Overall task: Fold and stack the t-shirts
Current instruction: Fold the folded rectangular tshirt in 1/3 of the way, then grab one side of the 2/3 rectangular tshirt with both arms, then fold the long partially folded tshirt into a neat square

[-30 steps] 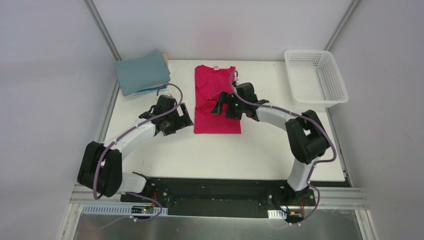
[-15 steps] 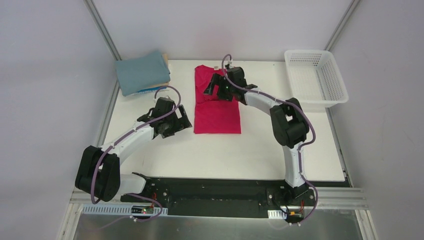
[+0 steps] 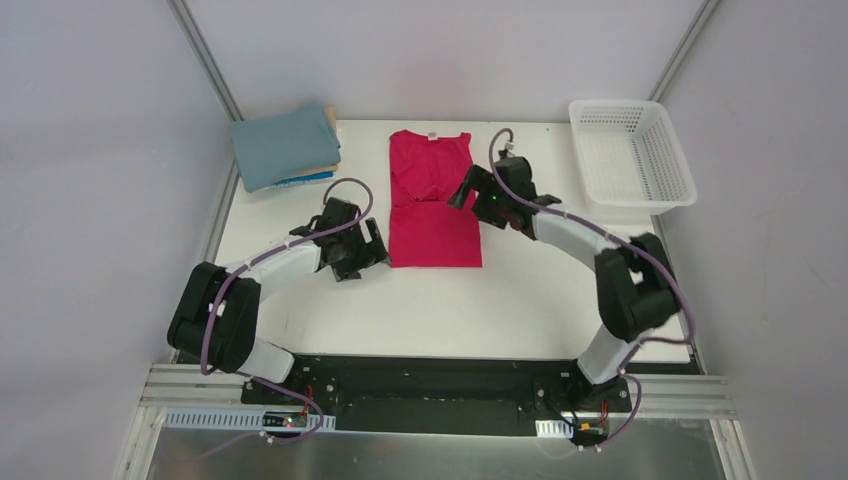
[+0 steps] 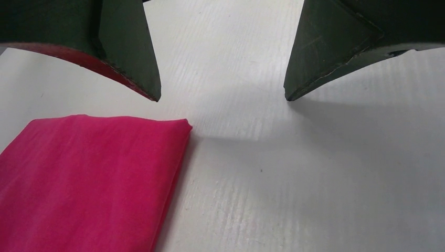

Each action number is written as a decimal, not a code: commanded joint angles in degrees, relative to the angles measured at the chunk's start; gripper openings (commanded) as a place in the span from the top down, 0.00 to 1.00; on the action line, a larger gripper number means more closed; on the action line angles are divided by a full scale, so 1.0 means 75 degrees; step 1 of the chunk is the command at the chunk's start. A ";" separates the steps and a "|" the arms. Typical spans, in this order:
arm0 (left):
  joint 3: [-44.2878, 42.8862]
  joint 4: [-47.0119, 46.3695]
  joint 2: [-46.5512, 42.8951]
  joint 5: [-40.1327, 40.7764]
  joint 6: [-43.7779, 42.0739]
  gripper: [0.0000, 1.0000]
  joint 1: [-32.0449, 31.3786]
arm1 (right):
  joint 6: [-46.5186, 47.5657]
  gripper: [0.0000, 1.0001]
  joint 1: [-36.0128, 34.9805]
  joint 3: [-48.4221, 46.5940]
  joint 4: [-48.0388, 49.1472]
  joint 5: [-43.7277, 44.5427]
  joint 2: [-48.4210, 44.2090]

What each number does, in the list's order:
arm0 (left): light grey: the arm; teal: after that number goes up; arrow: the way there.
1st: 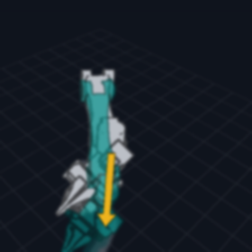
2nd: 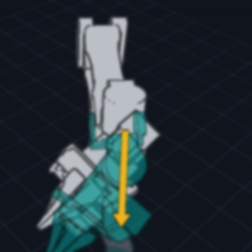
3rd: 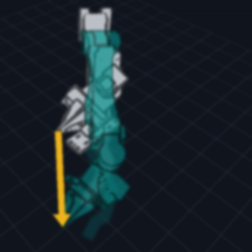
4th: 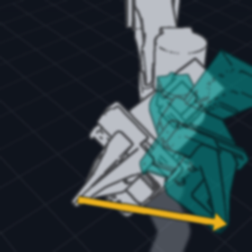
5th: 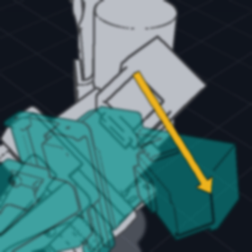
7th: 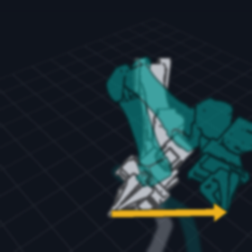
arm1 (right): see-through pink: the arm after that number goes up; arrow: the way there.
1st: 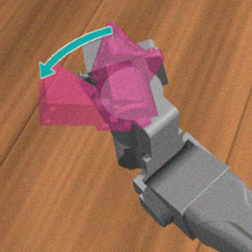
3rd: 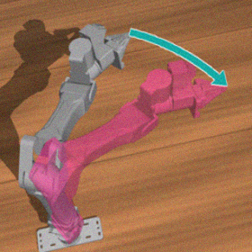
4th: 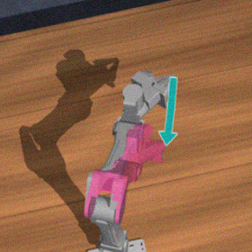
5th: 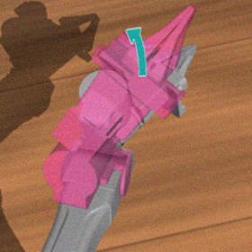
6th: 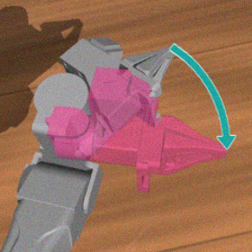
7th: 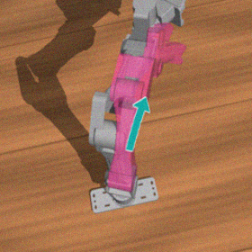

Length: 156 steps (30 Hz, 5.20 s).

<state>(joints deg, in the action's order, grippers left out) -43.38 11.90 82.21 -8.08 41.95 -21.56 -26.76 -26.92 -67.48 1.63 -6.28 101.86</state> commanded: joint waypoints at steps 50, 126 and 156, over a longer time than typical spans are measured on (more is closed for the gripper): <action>-0.0033 -0.1075 0.0980 -0.0989 0.0448 1.00 -0.0312 | -0.1021 1.00 0.0299 0.3087 -0.0161 -0.1575 -0.1686; -0.4604 0.0382 0.2419 -0.0040 -0.1035 1.00 0.0473 | -0.0779 1.00 0.2212 0.0109 -0.2269 -0.4153 -0.0699; -0.6005 0.0180 0.3775 -0.2264 -0.0995 0.01 0.0010 | -0.1922 0.01 0.1696 -0.0379 0.0451 -0.3916 0.0043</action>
<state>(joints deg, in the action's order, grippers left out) -84.01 14.83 105.67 -21.91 34.06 -21.21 -36.80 -13.63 -67.68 -5.10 -33.63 96.79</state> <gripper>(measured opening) 0.990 0.993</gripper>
